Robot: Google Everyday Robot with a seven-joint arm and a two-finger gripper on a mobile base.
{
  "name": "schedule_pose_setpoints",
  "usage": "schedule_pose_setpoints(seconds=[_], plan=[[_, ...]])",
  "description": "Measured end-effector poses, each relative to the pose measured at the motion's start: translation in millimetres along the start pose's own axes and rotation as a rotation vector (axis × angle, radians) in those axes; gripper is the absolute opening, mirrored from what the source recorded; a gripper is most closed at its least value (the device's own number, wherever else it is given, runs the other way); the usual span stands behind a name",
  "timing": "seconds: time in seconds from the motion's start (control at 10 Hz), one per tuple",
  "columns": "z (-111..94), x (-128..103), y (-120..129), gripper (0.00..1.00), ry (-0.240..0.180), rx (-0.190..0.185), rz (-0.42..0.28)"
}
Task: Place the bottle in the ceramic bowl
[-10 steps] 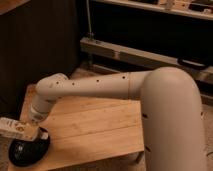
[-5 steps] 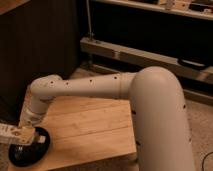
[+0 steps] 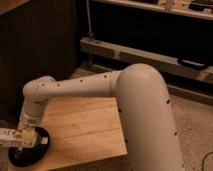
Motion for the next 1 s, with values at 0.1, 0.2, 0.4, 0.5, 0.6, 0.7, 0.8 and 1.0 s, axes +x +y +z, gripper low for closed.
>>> schedule_pose_setpoints(seconds=[0.1, 0.2, 0.4, 0.5, 0.6, 0.7, 0.8, 1.0], plan=[[0.7, 4.4, -1.7, 0.33, 0.018, -0.004, 0.007], [1.5, 7.3, -2.6, 0.41, 0.027, -0.008, 0.010], [1.5, 12.4, -4.5, 0.63, 0.031, -0.019, 0.016], [2.2, 14.0, -5.1, 0.72, 0.035, -0.024, 0.016], [3.6, 14.2, -4.9, 0.78, 0.040, -0.029, 0.013], [5.9, 14.1, -4.5, 0.80, 0.051, -0.037, 0.009], [9.2, 13.0, -3.5, 0.80, 0.070, -0.044, -0.001], [15.9, 8.2, -1.0, 0.80, 0.112, -0.053, -0.017]])
